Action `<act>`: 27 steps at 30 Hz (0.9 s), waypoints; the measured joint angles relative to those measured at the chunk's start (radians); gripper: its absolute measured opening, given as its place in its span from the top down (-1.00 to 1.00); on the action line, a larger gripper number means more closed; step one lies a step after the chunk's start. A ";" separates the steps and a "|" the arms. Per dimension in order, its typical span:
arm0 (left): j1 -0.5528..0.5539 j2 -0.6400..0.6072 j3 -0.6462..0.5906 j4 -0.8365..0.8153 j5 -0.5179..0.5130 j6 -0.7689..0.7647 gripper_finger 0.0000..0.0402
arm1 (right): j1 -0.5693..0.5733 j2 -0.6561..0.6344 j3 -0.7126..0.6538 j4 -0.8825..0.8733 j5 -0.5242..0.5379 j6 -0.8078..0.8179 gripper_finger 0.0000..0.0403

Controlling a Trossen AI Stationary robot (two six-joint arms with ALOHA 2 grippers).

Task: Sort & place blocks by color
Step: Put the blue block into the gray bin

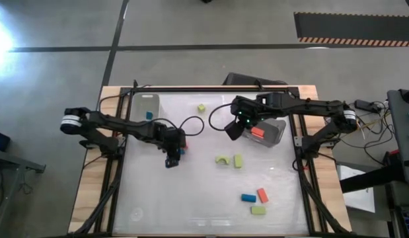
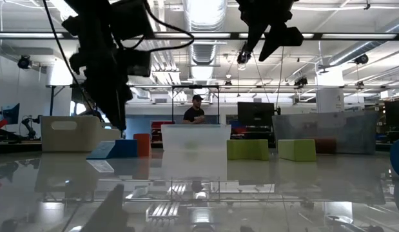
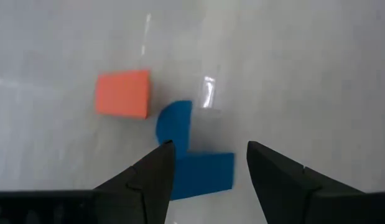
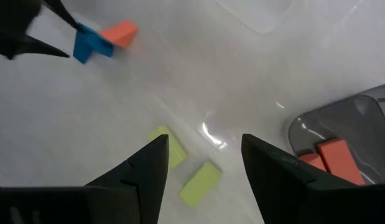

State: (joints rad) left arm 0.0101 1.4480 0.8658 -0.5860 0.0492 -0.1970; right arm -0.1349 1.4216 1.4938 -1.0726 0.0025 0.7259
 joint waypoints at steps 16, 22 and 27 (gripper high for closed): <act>0.001 0.144 -0.010 0.118 -0.045 -0.007 0.09 | 0.000 0.001 -0.006 0.032 0.000 0.034 0.05; 0.001 0.154 -0.006 0.125 -0.056 -0.007 0.14 | 0.000 0.002 -0.006 0.033 0.000 0.036 0.05; 0.001 0.141 -0.006 0.131 -0.058 -0.008 0.35 | 0.000 0.002 -0.008 0.037 0.000 0.035 0.05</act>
State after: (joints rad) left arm 0.0109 1.5895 0.8599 -0.4549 -0.0090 -0.2047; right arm -0.1352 1.4231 1.4858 -1.0352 0.0029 0.7612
